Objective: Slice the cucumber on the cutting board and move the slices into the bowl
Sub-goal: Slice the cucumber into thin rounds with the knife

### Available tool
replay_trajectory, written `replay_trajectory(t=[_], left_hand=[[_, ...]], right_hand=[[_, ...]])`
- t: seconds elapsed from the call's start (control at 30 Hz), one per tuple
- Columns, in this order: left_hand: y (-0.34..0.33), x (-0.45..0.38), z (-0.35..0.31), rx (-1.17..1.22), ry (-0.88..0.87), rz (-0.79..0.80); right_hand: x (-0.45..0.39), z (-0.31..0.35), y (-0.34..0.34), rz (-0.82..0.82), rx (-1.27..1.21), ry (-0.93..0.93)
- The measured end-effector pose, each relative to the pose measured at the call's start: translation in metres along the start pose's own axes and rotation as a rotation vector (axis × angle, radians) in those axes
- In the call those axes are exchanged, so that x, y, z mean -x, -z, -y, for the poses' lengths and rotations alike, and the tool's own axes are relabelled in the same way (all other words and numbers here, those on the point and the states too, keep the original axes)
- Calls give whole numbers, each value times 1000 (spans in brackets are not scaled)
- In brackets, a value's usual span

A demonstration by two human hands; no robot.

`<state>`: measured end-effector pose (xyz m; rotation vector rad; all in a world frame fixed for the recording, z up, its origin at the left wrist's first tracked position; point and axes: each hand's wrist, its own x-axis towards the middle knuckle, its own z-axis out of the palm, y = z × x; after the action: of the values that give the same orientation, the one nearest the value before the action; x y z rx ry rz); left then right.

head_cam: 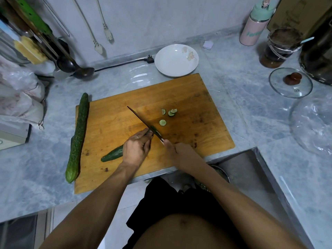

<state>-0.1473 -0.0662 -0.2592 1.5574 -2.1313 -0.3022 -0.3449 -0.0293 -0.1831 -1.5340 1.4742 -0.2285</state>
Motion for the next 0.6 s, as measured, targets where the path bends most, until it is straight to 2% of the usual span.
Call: replay_trajectory(t=[0.23, 0.6], left_hand=[[0, 0, -2, 78, 10, -37], [3, 1, -3, 73, 40, -10]], right_hand=[[-2, -7, 23, -55, -107, -21], [31, 0, 22, -9, 36, 81]])
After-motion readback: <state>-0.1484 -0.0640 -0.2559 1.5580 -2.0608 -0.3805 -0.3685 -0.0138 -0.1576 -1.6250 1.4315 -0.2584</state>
